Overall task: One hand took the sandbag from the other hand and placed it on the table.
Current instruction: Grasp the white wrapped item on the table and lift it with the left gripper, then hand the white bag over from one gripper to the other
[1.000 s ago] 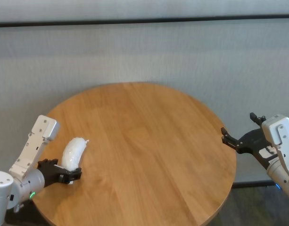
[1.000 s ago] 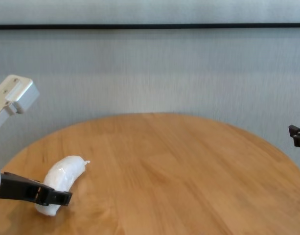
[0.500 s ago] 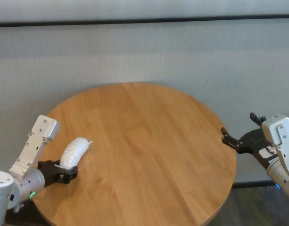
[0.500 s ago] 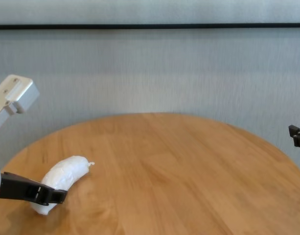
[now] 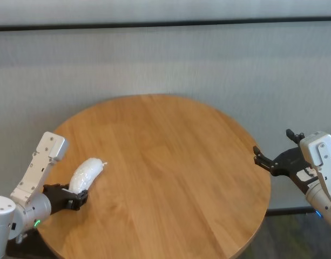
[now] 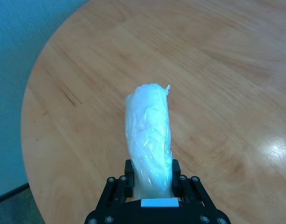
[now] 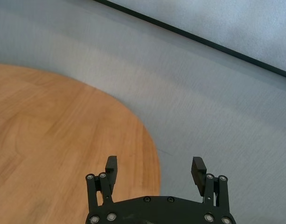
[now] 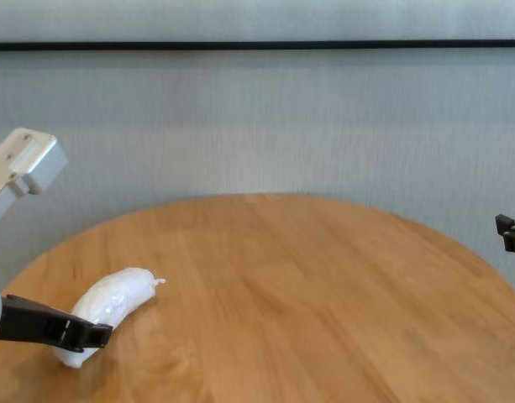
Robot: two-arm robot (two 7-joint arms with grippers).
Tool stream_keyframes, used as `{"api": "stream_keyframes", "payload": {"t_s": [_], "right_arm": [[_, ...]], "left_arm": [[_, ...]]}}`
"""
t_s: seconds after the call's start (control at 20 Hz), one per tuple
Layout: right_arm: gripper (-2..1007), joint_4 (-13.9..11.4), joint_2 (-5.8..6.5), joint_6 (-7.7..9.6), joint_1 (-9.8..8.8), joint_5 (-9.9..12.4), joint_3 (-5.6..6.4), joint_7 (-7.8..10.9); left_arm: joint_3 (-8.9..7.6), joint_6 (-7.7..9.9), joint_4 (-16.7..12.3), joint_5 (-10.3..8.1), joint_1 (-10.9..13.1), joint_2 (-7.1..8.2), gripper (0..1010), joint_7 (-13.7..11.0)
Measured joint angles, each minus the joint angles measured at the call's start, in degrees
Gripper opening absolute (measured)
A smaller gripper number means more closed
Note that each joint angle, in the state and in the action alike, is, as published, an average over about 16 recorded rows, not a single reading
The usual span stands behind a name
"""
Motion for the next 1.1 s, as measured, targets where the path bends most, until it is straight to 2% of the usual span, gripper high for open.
{"api": "stream_keyframes", "payload": {"t_s": [1.1], "right_arm": [[1001, 0.0, 0.0, 0.0, 0.0, 0.0, 0.0, 0.0]], "left_arm": [[0.0, 0.03, 0.0, -0.01, 0.0, 0.0, 387, 0.0]]}}
